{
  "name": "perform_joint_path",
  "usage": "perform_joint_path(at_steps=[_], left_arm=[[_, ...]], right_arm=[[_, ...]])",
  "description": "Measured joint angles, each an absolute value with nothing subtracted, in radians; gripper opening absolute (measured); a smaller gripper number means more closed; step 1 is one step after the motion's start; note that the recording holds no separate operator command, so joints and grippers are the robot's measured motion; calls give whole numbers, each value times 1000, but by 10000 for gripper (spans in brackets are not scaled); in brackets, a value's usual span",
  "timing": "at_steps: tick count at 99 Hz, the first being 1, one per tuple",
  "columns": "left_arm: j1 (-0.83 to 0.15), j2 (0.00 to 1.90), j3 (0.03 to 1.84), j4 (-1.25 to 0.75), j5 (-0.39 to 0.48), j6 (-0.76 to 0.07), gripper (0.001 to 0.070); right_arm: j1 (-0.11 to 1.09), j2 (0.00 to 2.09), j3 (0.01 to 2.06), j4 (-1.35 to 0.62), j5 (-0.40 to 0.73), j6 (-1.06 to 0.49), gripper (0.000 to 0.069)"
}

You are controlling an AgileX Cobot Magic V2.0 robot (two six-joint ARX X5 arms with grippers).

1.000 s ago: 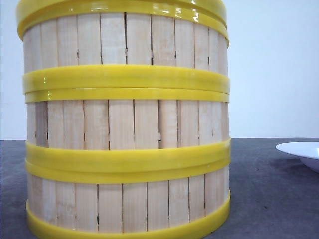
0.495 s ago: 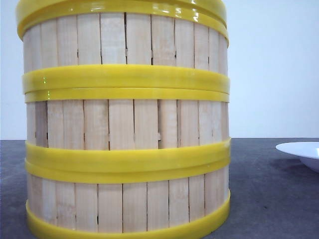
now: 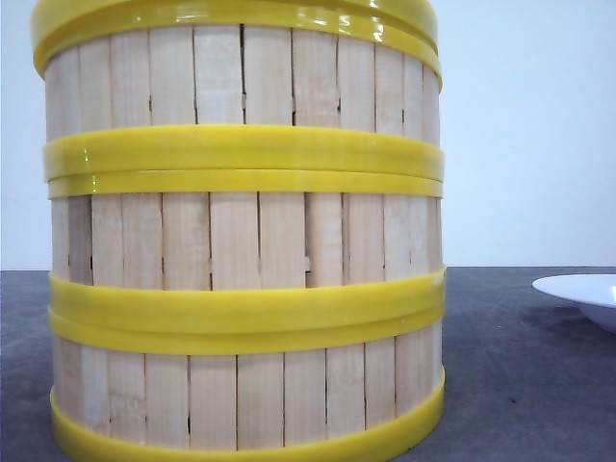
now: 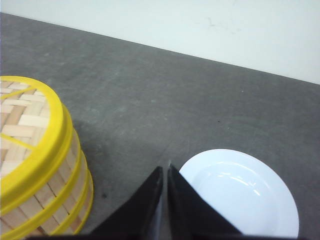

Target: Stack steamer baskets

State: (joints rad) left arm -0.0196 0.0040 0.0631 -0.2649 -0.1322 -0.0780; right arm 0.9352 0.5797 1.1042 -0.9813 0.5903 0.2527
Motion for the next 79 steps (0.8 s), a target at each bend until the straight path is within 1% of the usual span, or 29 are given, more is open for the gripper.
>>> perform_joint_path(at_steps=[17, 28, 35, 41, 58, 69, 79], left_arm=[[-20, 4, 63, -265, -132, -78, 29], [-20, 4, 63, -265, -132, -78, 29], [-20, 4, 63, -265, -132, -78, 29], [-20, 4, 63, -265, -132, -78, 29], [-20, 4, 63, -265, -132, -78, 29], [-20, 4, 63, -265, -132, -78, 29], [-20, 4, 63, -265, -132, -78, 29]], right_arm=[[916, 580, 1104, -891, 654, 191, 11], [845, 580, 1104, -813, 645, 125, 11], [775, 579, 1104, -772, 615, 80, 11], [702, 579, 1097, -724, 572, 43, 11], [466, 558, 966, -526, 376, -46, 11], [326, 526, 840, -409, 227, -56, 11], [223, 481, 709, -305, 107, -51, 11]])
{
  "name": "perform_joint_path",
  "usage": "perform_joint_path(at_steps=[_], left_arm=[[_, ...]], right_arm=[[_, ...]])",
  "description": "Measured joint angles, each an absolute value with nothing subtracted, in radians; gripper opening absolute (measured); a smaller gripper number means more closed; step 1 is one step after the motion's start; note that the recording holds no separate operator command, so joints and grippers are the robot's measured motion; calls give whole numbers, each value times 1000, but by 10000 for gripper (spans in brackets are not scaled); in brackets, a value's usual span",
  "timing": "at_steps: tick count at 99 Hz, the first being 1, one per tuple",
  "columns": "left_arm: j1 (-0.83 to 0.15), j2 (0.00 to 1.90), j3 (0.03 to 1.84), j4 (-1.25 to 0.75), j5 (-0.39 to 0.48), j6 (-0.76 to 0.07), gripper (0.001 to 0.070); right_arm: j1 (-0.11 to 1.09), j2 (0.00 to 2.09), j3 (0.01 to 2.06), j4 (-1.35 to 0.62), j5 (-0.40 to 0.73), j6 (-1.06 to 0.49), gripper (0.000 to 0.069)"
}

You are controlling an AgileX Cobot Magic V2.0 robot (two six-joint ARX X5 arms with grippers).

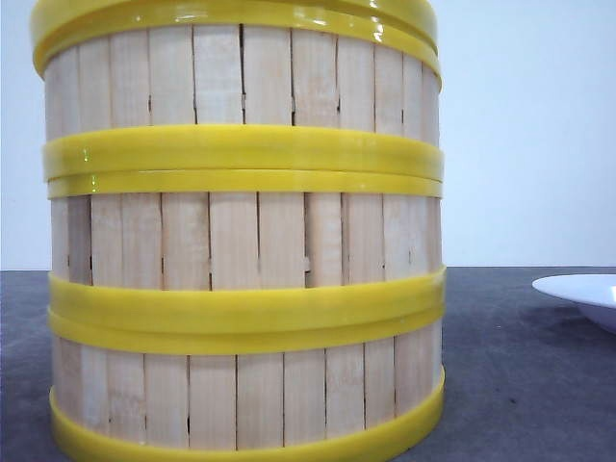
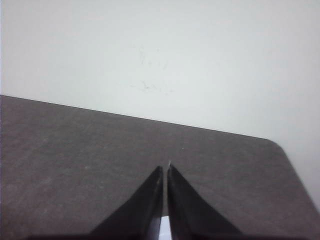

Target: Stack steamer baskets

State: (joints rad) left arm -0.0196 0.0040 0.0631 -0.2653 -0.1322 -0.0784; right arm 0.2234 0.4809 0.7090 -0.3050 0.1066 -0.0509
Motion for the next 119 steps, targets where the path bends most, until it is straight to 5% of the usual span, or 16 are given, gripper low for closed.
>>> perform_joint_path(at_steps=[54, 119], left_arm=[[-20, 4, 63, -265, -132, -78, 29], [-20, 4, 63, -265, -132, -78, 29]], right_arm=[[21, 107, 113, -158, 44, 59, 11], [11, 4, 15, -163, 44, 49, 11]])
